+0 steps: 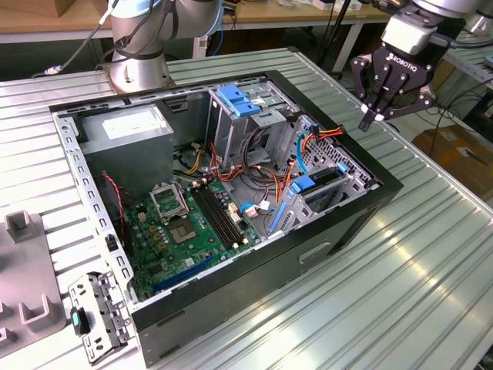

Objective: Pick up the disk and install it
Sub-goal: 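Insert the first disk wire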

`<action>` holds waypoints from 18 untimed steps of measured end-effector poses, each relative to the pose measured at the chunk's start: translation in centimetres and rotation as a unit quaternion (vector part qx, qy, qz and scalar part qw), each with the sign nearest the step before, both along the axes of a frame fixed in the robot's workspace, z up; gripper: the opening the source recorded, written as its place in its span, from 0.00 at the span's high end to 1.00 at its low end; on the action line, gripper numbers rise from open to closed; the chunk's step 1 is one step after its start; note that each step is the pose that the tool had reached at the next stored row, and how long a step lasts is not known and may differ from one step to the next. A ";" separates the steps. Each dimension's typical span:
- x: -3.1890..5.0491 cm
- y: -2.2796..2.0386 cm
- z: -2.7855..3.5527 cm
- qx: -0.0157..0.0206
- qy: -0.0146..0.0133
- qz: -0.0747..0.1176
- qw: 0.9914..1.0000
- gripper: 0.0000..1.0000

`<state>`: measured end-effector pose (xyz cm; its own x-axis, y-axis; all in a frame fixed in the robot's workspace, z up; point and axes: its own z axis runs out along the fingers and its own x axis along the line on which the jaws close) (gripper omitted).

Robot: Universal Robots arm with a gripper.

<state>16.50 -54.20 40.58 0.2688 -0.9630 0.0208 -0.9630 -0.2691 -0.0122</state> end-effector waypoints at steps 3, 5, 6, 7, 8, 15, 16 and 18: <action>-0.01 0.00 0.00 0.000 0.000 0.032 0.999 0.89; -0.01 0.00 -0.01 0.000 0.000 0.054 0.999 0.89; -0.01 0.00 -0.02 0.000 0.000 0.064 0.998 0.89; -0.01 0.00 -0.03 0.000 0.000 0.075 0.997 0.89; -0.01 0.03 -0.04 0.000 0.000 0.084 0.996 0.89; 0.17 1.37 -0.12 -0.001 0.000 0.092 0.996 0.89; 0.20 1.51 -0.16 -0.001 0.000 0.093 0.996 0.89; 0.21 1.60 -0.27 -0.001 0.000 0.108 0.994 0.89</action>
